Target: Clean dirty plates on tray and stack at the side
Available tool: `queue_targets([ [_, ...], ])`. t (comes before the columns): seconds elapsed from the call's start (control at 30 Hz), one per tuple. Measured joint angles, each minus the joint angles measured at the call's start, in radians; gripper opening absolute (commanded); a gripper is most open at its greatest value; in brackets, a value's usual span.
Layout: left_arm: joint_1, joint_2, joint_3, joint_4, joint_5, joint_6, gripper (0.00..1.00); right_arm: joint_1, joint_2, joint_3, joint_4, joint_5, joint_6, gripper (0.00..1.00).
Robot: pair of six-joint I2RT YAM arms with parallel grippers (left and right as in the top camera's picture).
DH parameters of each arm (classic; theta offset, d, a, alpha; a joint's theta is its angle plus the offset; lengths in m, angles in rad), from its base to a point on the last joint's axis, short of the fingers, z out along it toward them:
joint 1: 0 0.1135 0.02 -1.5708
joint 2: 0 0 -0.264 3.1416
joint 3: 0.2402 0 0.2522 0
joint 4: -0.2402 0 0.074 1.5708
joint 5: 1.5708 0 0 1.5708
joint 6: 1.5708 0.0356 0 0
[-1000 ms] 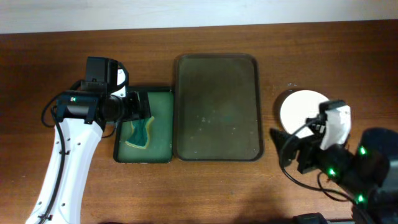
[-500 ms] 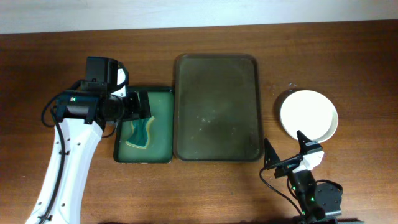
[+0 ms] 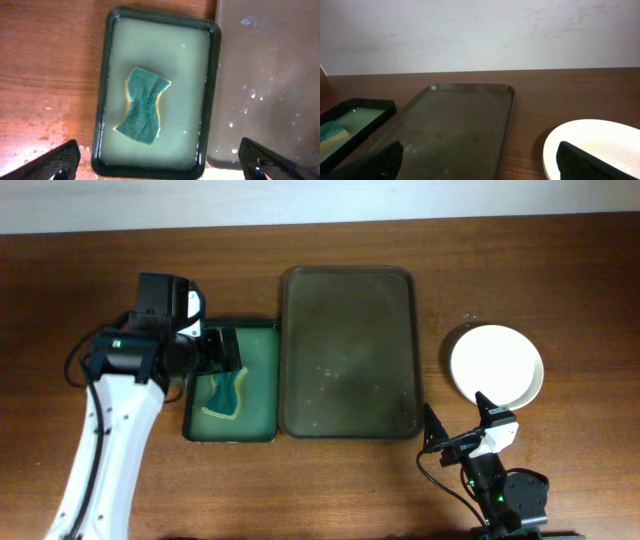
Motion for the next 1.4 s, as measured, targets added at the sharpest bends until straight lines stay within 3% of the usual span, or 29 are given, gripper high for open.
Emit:
queue_targets([
  [0.07,0.000,-0.123,-0.128,0.166,-0.014,0.000,1.00,0.000,0.000,0.000,0.001,0.002,-0.001,0.98],
  [0.17,0.000,-0.487,-0.500,0.500,-0.013,0.000,0.99,0.001,0.001,-0.001,0.001,0.005,0.000,0.98],
  [0.27,0.001,-0.812,-0.839,0.694,-0.013,0.000,1.00,0.001,0.001,-0.001,0.000,0.007,-0.001,0.98],
  [0.43,0.003,-1.252,-1.173,0.803,-0.013,0.000,0.99,0.001,0.000,-0.001,0.000,0.007,0.000,0.98],
  [0.53,0.003,-1.401,-1.269,0.831,-0.013,0.000,1.00,0.001,0.001,-0.001,0.000,0.007,0.000,0.98],
  [0.7,0.003,-1.408,-1.353,0.981,-0.014,0.000,0.99,0.001,0.001,-0.001,0.000,0.007,0.000,0.98],
  [1.4,0.003,-1.408,-1.359,0.983,-0.014,0.000,0.99,0.001,0.001,-0.001,0.000,0.007,0.000,0.98],
])
